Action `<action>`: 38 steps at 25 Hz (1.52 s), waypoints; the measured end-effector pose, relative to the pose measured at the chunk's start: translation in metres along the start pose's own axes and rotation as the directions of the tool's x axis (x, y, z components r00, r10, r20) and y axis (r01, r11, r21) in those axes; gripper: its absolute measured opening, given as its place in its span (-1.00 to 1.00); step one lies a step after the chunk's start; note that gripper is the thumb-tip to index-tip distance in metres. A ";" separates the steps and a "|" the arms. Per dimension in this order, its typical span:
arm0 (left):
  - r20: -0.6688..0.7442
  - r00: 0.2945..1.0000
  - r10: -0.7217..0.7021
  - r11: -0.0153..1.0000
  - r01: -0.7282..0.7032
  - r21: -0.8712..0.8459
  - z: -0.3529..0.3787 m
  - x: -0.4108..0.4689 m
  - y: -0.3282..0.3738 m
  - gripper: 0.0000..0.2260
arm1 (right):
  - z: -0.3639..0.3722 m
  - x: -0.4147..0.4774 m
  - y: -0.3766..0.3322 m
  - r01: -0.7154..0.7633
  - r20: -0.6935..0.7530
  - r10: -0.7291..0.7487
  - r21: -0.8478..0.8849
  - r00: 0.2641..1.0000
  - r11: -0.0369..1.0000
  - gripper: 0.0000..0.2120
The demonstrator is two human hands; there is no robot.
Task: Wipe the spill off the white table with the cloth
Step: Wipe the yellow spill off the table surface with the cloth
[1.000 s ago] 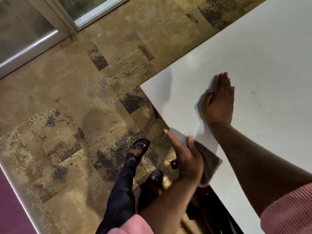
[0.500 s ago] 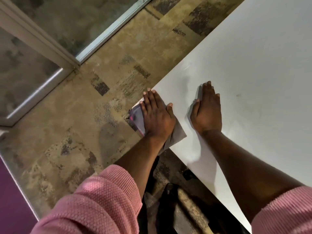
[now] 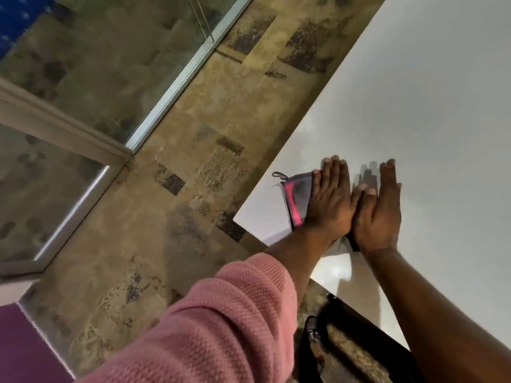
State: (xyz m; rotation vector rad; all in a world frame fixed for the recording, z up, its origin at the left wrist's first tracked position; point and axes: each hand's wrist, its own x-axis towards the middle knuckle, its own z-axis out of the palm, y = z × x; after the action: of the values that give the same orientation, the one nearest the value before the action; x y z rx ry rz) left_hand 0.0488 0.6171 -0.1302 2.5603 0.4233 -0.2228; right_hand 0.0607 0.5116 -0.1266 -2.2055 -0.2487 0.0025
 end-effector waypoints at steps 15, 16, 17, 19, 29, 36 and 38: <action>-0.076 0.991 0.112 0.971 -0.092 0.221 -0.052 -0.053 -0.159 -0.35 | 0.089 0.002 -0.039 0.219 0.341 0.006 -0.616 0.940 0.757 -0.27; -0.066 0.992 0.104 0.971 -0.087 0.222 -0.051 -0.053 -0.159 -0.35 | 0.092 0.011 -0.042 0.218 0.339 0.003 -0.611 0.941 0.761 -0.28; -0.062 0.993 0.097 0.973 -0.081 0.218 -0.051 -0.052 -0.158 -0.34 | 0.094 0.022 -0.044 0.213 0.337 0.004 -0.605 0.941 0.767 -0.28; -0.051 0.994 0.095 0.970 -0.081 0.229 -0.050 -0.053 -0.158 -0.33 | 0.098 0.051 -0.046 0.196 0.330 0.015 -0.596 0.944 0.779 -0.30; 0.014 0.965 0.261 0.925 -0.255 0.283 -0.064 0.012 -0.122 -0.36 | 0.054 0.117 -0.019 -0.038 0.168 0.182 -0.625 0.969 0.779 -0.37; 0.123 0.937 0.326 0.875 -0.348 0.337 -0.062 0.065 -0.107 -0.35 | 0.051 0.017 -0.023 -0.133 0.091 0.247 -0.640 0.965 0.756 -0.36; 0.098 0.932 0.349 0.876 -0.361 0.320 -0.060 0.067 -0.107 -0.36 | 0.054 0.038 -0.020 -0.081 0.123 0.201 -0.628 0.972 0.774 -0.35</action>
State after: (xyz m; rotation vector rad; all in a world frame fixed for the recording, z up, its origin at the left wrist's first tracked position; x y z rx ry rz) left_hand 0.0791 0.7528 -0.1461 2.9007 -0.1199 -0.2215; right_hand 0.0898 0.5728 -0.1395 -2.8919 -0.2002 0.2441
